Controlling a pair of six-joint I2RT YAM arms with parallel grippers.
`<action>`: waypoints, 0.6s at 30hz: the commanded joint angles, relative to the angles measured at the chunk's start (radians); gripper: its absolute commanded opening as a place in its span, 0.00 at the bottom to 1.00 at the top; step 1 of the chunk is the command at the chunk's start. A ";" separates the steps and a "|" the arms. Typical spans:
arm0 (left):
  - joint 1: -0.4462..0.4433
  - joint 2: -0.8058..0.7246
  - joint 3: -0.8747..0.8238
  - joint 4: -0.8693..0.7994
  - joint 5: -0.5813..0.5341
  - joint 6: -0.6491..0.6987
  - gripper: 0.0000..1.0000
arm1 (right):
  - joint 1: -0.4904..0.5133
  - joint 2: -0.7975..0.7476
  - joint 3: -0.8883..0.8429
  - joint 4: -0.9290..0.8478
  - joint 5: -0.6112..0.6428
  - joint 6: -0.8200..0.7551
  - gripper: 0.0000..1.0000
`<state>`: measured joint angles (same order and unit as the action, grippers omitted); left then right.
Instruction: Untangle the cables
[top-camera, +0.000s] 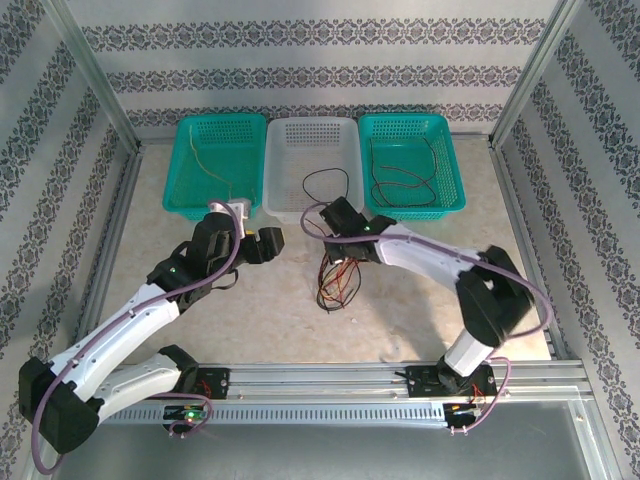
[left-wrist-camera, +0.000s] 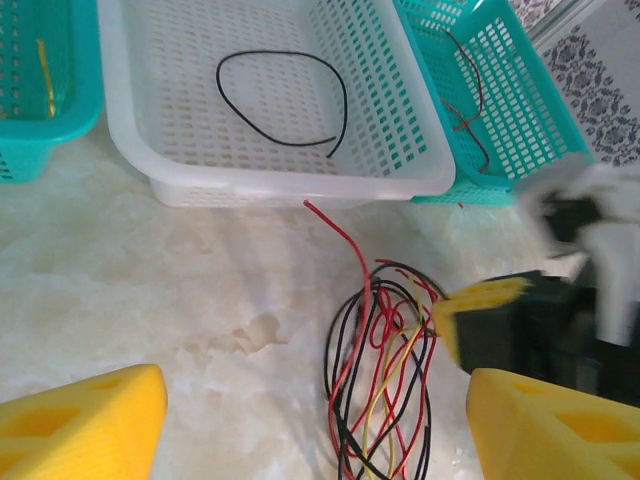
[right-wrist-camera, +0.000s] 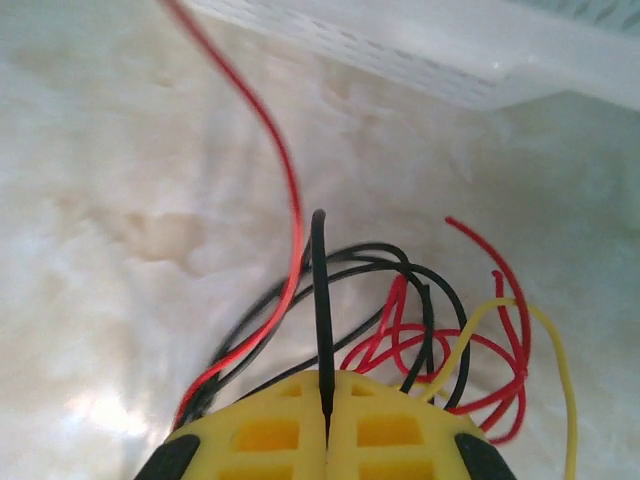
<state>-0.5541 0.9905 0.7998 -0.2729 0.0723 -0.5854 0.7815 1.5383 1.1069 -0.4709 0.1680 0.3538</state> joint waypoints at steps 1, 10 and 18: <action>0.014 0.022 0.001 0.031 0.062 -0.017 0.78 | 0.050 -0.125 -0.006 0.007 0.054 -0.024 0.00; 0.014 0.039 -0.019 0.204 0.262 -0.040 0.75 | 0.101 -0.253 0.095 -0.020 0.054 -0.026 0.00; 0.014 0.046 0.028 0.206 0.295 0.035 0.81 | 0.102 -0.341 0.168 -0.011 0.025 0.004 0.00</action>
<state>-0.5541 1.0389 0.7933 -0.1020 0.3382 -0.5957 0.8772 1.2446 1.2293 -0.4820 0.1940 0.3408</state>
